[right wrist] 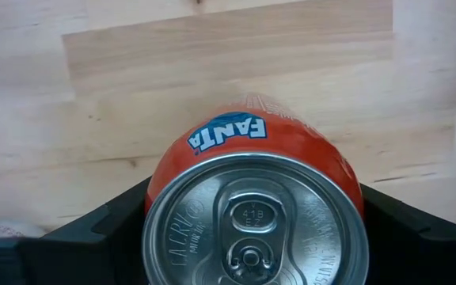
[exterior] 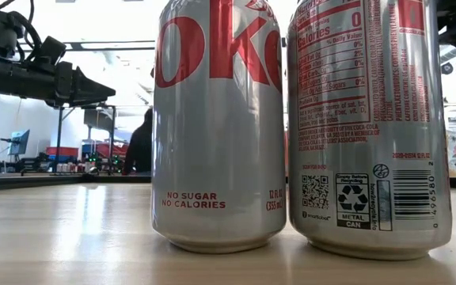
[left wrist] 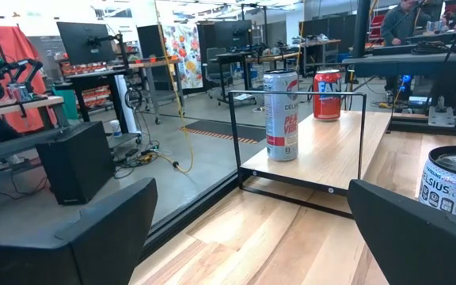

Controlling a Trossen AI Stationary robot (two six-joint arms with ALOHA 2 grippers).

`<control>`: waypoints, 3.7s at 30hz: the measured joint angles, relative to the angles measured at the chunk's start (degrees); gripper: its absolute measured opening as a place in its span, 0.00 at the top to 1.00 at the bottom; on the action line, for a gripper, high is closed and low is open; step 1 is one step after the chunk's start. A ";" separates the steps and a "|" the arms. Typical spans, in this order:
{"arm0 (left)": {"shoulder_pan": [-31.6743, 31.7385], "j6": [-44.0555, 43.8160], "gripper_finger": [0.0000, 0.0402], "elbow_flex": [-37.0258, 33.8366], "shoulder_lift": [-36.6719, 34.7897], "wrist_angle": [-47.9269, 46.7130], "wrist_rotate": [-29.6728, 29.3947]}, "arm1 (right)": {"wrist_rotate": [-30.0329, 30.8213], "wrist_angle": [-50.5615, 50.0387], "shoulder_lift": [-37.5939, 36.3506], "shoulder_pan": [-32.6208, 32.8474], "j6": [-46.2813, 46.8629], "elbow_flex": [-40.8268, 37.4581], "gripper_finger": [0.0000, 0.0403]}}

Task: Place canned beverage on shelf
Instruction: Put the red soda can on the shelf aligned with the other red soda can

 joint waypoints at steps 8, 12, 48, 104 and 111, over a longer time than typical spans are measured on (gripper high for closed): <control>0.01 0.00 0.01 0.00 -0.01 0.02 0.00 | 0.02 -0.06 0.02 0.00 -0.64 0.02 0.05; 0.00 -0.02 0.01 0.00 -0.01 0.01 0.01 | 0.02 0.02 0.04 0.00 -0.62 0.02 0.08; 0.01 -0.02 0.01 0.00 -0.01 0.02 0.01 | 1.77 -8.38 5.37 6.88 6.26 9.62 0.06; 0.01 -0.02 0.01 0.00 -0.01 0.00 0.00 | 18.21 -19.42 14.69 6.67 6.59 10.32 0.29; 0.01 -0.02 0.01 0.00 -0.01 0.02 0.01 | 19.48 -21.52 13.87 5.34 7.02 11.39 0.29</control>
